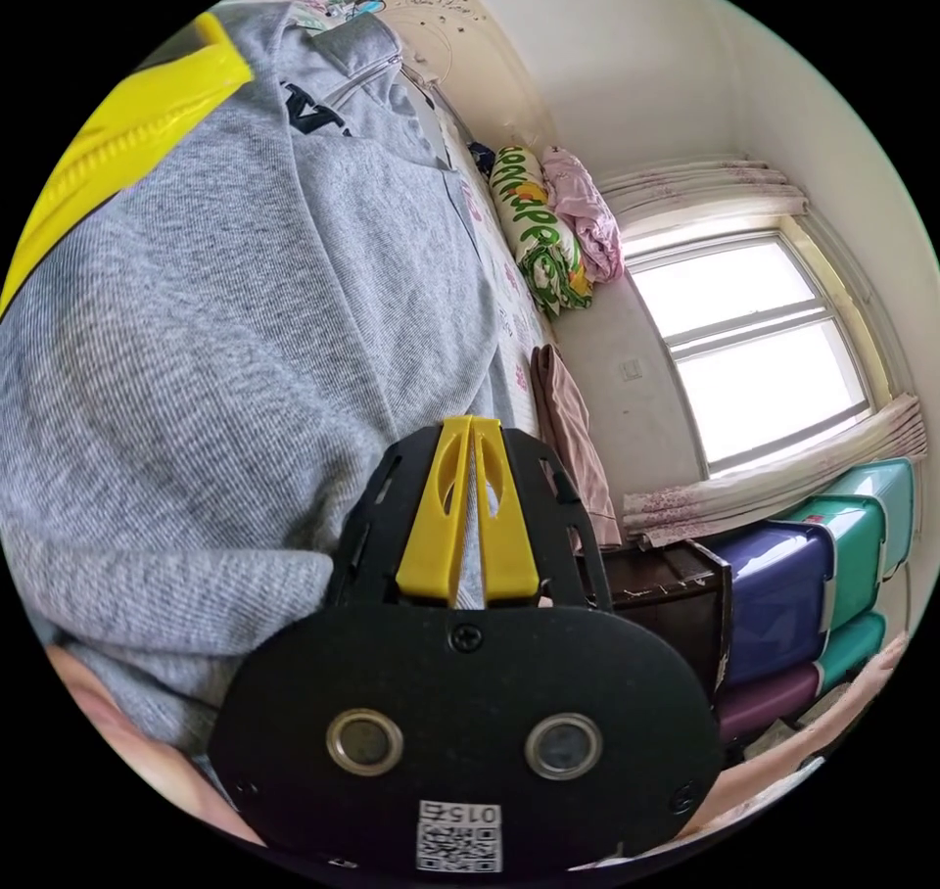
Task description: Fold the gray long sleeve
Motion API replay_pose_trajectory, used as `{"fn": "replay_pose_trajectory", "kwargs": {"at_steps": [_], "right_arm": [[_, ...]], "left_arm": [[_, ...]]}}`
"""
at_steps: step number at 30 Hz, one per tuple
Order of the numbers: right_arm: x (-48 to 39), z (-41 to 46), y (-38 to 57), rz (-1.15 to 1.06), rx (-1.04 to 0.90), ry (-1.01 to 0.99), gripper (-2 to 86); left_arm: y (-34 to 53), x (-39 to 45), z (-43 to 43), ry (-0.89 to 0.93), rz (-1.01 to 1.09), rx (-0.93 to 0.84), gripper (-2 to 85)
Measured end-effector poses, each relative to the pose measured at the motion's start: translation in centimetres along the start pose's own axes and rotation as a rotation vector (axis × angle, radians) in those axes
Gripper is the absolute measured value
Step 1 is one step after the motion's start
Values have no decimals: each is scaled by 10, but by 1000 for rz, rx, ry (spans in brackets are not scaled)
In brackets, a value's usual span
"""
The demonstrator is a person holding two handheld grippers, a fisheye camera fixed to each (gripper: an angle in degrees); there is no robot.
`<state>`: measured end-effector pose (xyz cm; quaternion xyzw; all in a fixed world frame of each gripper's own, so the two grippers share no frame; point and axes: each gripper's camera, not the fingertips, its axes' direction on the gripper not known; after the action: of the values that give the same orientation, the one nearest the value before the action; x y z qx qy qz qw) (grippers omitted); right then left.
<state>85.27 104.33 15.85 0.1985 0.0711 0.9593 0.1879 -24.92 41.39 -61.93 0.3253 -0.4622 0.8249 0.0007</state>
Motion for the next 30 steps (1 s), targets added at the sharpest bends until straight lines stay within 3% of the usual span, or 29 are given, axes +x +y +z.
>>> {"fn": "replay_pose_trajectory", "kwargs": {"at_steps": [21,24,27,30], "right_arm": [[103,-46,84,-69,31,-76,-10],[186,-48,110,20,104,-411,-10],[282,-27,137,142,131,-777,-10],[374,-14,186,147,412,-1259,-8]], "left_arm": [[-26,-29,-15,96,6,-91,11],[-44,-15,-16,208,33,-227,14],[-75,26,-40,179,237,-273,13],[-118,61,-72,53,459,-252,12]]}}
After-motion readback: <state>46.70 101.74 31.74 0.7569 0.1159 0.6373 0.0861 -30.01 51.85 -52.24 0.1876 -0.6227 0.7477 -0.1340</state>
